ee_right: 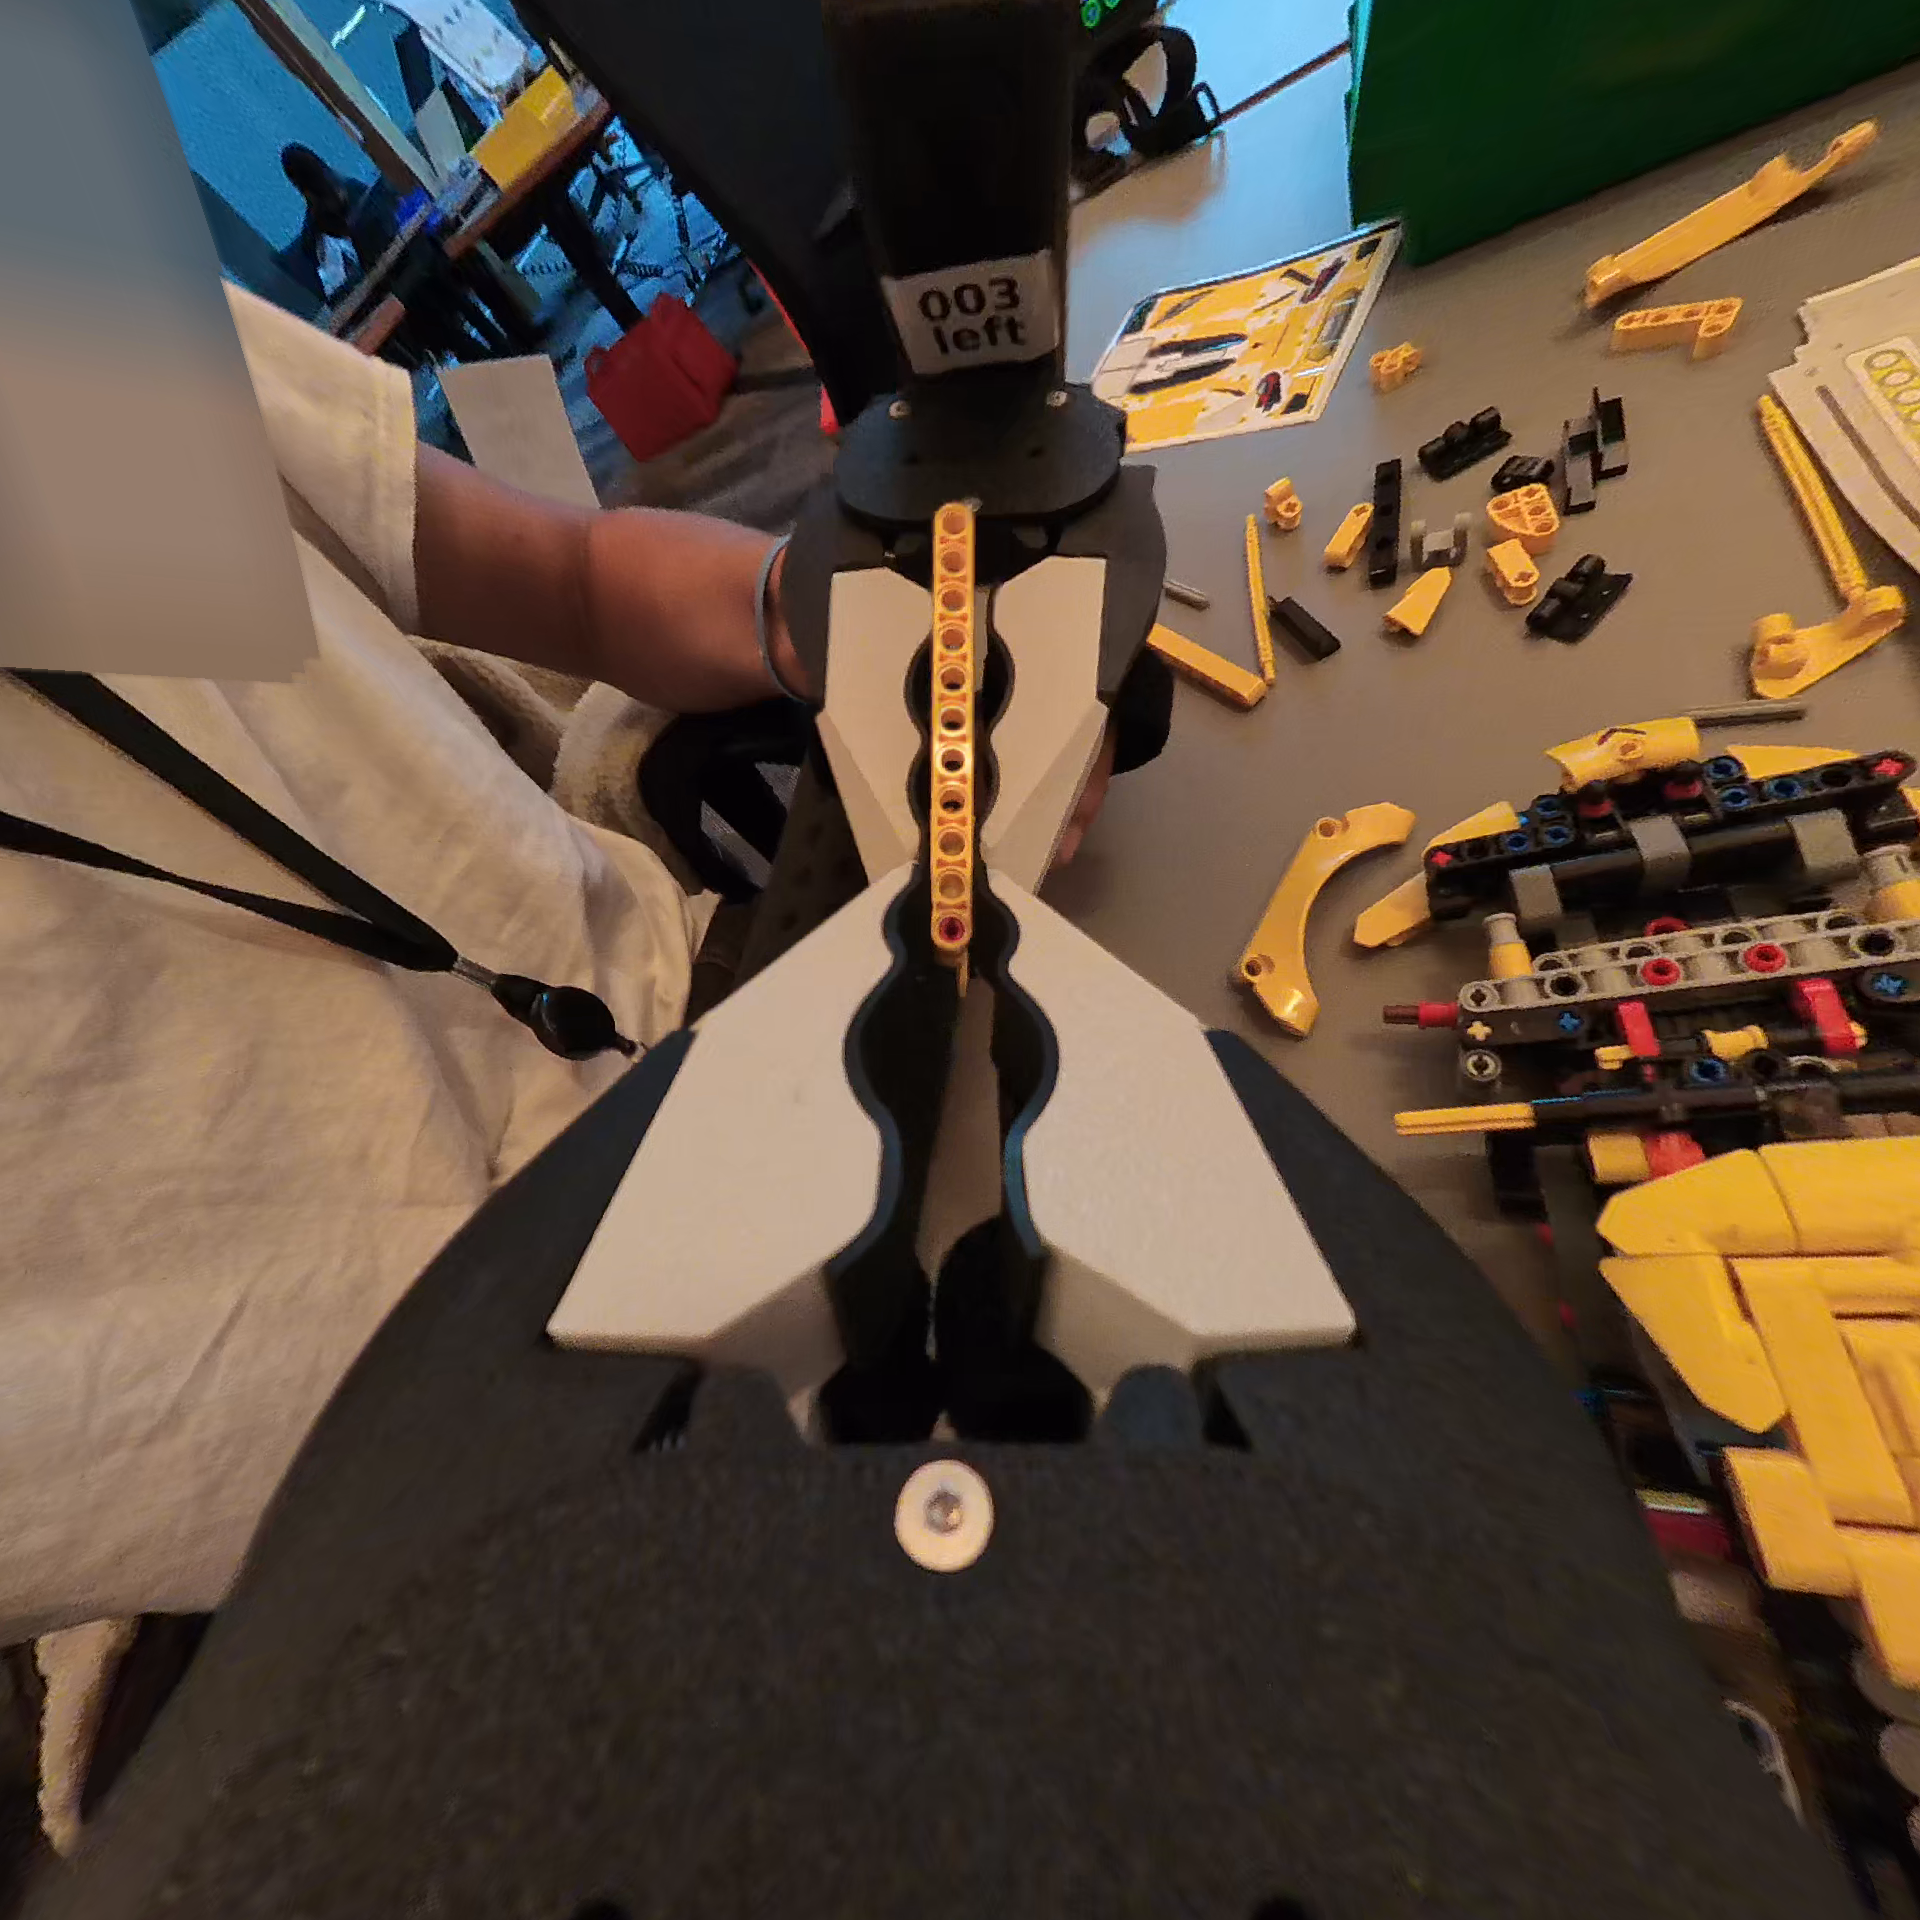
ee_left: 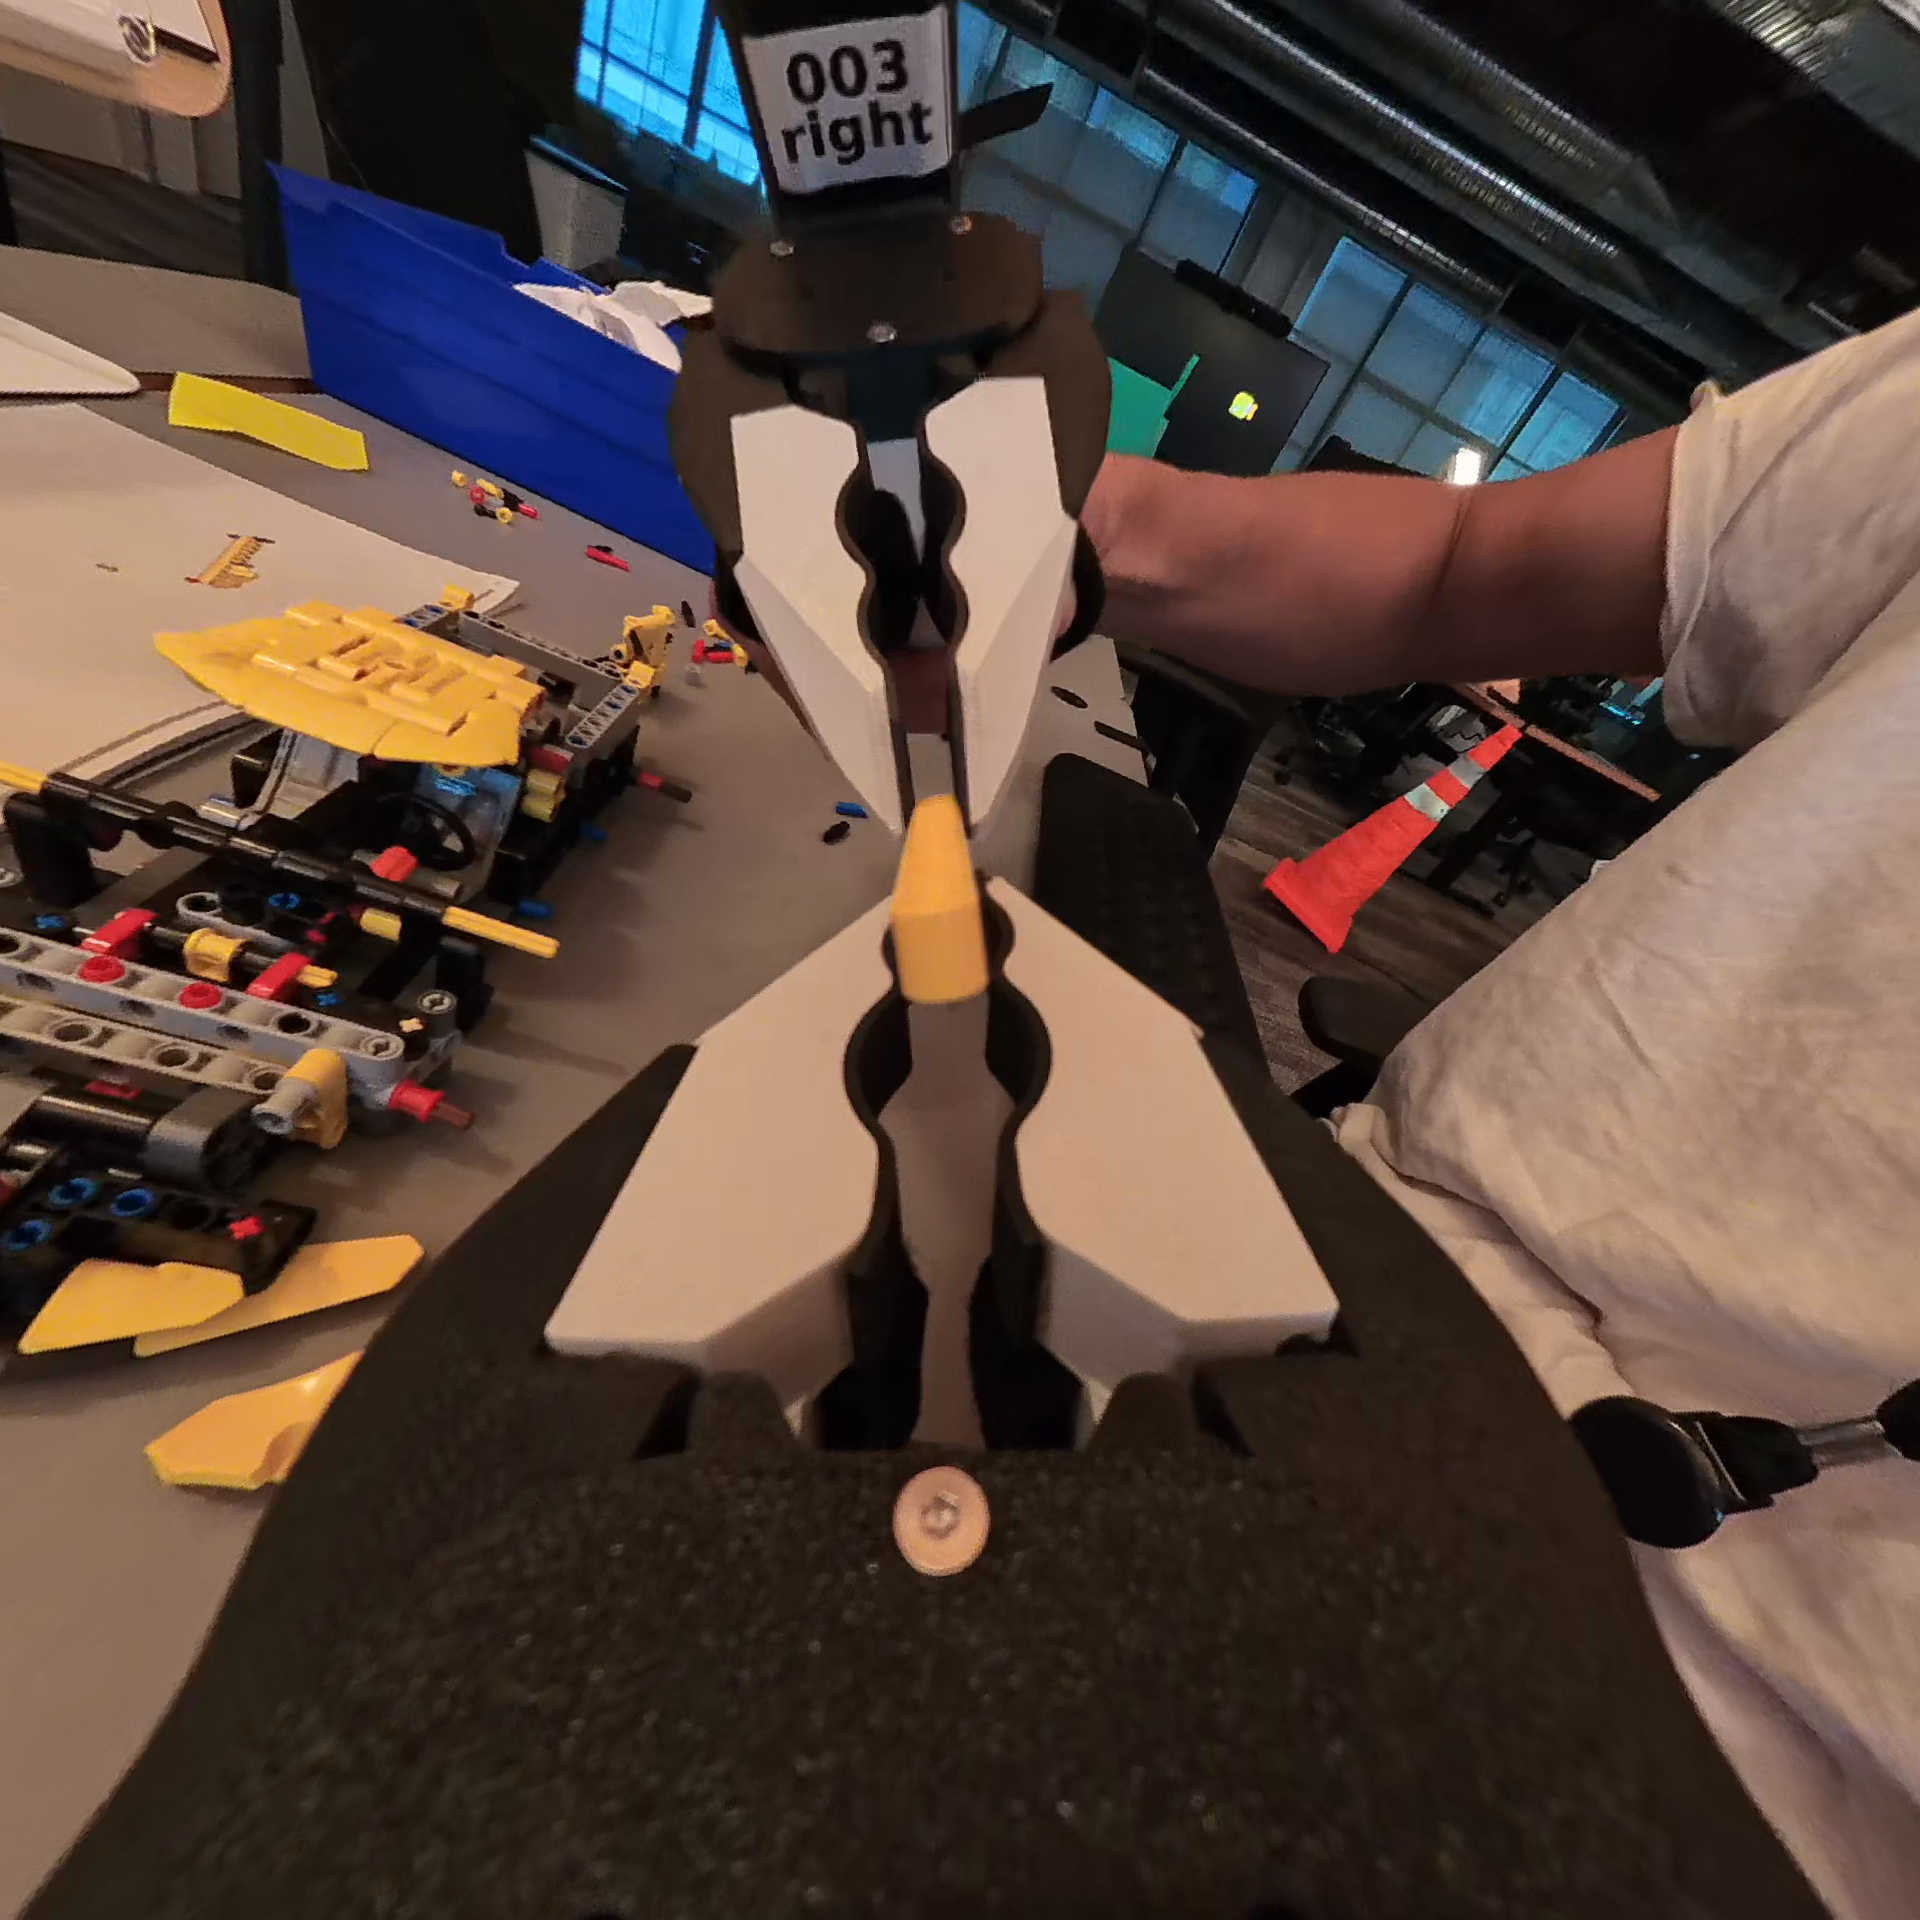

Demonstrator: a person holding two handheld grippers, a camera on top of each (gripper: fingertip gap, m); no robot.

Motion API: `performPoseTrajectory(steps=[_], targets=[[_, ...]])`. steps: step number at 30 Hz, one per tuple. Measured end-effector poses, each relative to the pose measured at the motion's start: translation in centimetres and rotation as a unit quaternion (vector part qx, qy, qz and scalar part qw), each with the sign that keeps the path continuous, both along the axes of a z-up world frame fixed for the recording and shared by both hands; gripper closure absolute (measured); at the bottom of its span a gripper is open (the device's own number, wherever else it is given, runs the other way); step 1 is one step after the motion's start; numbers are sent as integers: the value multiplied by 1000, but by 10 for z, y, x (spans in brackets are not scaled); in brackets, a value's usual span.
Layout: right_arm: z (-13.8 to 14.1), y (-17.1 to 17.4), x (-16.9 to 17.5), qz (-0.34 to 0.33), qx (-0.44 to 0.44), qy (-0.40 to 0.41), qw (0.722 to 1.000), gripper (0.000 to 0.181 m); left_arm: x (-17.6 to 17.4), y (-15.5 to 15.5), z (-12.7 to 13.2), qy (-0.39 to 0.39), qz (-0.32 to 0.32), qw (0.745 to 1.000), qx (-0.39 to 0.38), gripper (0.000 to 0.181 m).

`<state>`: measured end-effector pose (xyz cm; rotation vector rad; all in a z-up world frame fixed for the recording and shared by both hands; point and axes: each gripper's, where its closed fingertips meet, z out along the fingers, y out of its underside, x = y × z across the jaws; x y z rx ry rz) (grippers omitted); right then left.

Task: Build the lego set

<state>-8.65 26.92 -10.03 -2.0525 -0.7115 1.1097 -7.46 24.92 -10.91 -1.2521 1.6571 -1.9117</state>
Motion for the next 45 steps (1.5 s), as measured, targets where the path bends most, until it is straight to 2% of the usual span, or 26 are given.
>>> performPoseTrajectory(steps=[3,4,6,9,11,13,15,17,18,20,25,29,31,33,34,39,45], targets=[[4,3,1,-8,9,-7,1000,175,1,2,3,-4,2,1000,-17,174],[3,4,1,-10,20,-27,999,170,2,5,5,-5,8,1000,-27,174],[0,6,2,-6,60,-89,994,141,3,13,8,0,16,998,-63,174],[-6,19,11,-45,154,-243,957,122,2,24,18,-3,18,991,-132,174],[-4,24,9,-53,212,-315,923,124,2,28,19,5,14,985,-172,174],[6,30,8,-72,279,-359,888,143,0,32,25,1,6,978,-210,174],[15,32,6,-78,324,-381,862,154,-1,36,28,0,1,971,-240,174],[11,33,5,-70,330,-401,852,149,-3,36,33,-6,-13,965,-262,174],[10,35,6,-72,331,-408,848,144,-4,35,34,-7,-16,963,-268,174],[11,34,2,-66,342,-405,845,152,-4,33,33,0,-24,962,-272,174],[11,36,4,-66,371,-426,823,152,-3,34,31,8,-24,959,-283,175],[9,39,17,-98,360,-401,836,153,0,43,29,5,12,964,-265,158],[8,39,24,-120,356,-372,848,153,0,48,28,4,24,963,-267,159],[8,37,26,-137,357,-341,859,153,1,51,27,2,32,964,-264,175],[9,37,26,-147,359,-333,859,153,2,51,26,1,38,966,-257,176],[2,38,30,-170,370,-334,850,153,6,52,20,8,56,972,-229,176],[1,38,32,-169,380,-348,840,153,8,53,18,12,58,971,-232,176]])
